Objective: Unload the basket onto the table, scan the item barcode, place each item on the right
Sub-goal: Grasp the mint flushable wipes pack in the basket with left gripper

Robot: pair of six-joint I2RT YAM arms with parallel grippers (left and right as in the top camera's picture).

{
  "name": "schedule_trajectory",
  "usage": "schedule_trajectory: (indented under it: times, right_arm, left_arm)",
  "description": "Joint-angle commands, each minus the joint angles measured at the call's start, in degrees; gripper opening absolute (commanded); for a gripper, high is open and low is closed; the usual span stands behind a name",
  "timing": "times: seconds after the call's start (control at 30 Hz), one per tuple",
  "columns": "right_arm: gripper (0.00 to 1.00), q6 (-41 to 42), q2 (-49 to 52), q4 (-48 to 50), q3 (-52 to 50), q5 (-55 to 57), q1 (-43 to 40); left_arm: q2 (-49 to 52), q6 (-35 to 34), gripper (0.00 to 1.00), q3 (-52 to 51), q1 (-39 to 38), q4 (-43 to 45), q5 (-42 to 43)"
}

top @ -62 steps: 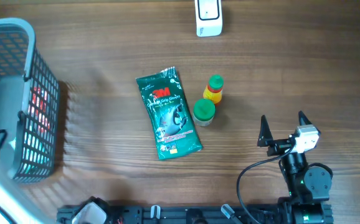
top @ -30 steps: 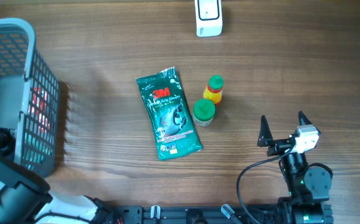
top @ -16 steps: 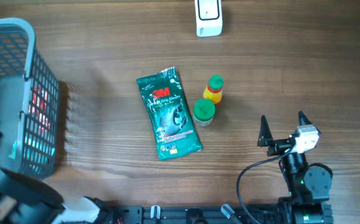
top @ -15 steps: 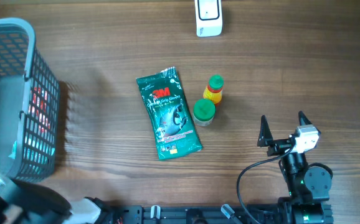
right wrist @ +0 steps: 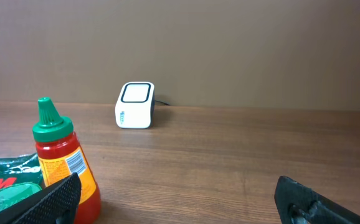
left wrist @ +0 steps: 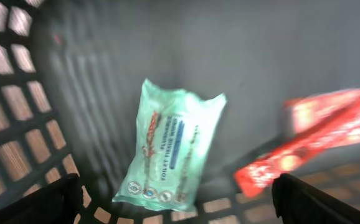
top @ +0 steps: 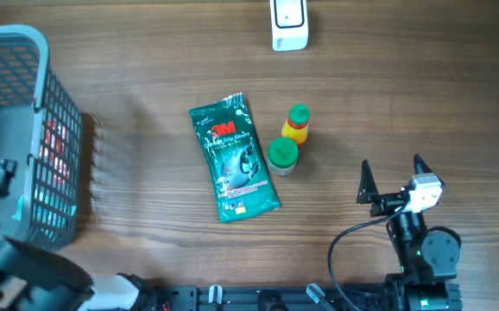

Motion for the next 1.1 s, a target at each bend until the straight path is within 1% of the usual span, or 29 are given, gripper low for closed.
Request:
schedule_trajectory:
  times: [0.0, 0.07, 0.17, 0.37, 0.5, 0.53, 0.57, 0.6, 0.67, 0.7, 0.77, 0.87, 1.0, 1.07]
  right_arm:
    - [1.0, -0.59, -0.52, 0.11, -0.07, 0.13, -0.04]
    - [1.0, -0.57, -0.52, 0.11, -0.07, 0.13, -0.04]
    - [1.0, -0.57, -0.52, 0.11, -0.07, 0.13, -0.04]
    - [1.0, -0.57, -0.52, 0.11, -0.07, 0.13, -0.04]
    - [1.0, -0.57, -0.52, 0.11, -0.07, 0.13, -0.04]
    - [1.0, -0.57, -0.52, 0.11, -0.07, 0.13, -0.04]
    - [1.0, -0.57, -0.52, 0.11, -0.07, 0.13, -0.04]
    - [1.0, -0.57, -0.52, 0.11, -0.07, 0.13, -0.04]
    - [1.0, -0.59, -0.52, 0.11, -0.07, 0.13, -0.04]
    - [1.0, -0.57, -0.52, 0.11, -0.07, 0.13, -0.04]
    - [1.0, -0.59, -0.52, 0.11, -0.07, 0.13, -0.04]
    - [1.0, -0.59, -0.52, 0.13, -0.07, 0.13, -0.04]
    - [1.0, -0.59, -0.52, 0.11, -0.07, 0.13, -0.04]
    - [1.0, -0.59, -0.52, 0.11, -0.07, 0.13, -0.04]
  left_arm:
    - [5.46, 2.89, 1.0, -2.16, -0.04, 0.09, 2.67]
    - [8.02, 2.91, 1.0, -2.89, -0.04, 0.17, 4.66]
    - [10.64, 2.95, 1.0, -5.18, -0.22, 1.73, 4.61]
    - [11.65, 2.45, 1.0, -13.27, -0.33, 9.7, 5.07]
    - [11.65, 2.47, 0.99, -14.25, -0.31, 10.71, 5.03]
    - [11.65, 2.47, 0.88, -14.25, -0.31, 10.69, 5.03]
    - [11.65, 2.49, 0.72, -14.25, -0.31, 10.69, 5.03]
    - [11.63, 2.69, 0.6, -14.21, -0.31, 10.69, 5.03]
    - [11.63, 2.67, 0.47, -13.57, -0.31, 10.34, 5.01]
    - [11.63, 2.64, 0.41, -12.55, -0.31, 9.51, 5.01]
    - [11.56, 2.67, 0.41, -8.79, -0.31, 6.4, 4.79]
    - [11.52, 2.67, 0.41, 1.14, -0.31, -1.25, 4.33]
    - [11.52, 2.67, 0.4, 19.98, -0.31, -13.25, 4.33]
    - [11.52, 2.62, 0.4, 32.92, -0.31, -19.58, 4.39]
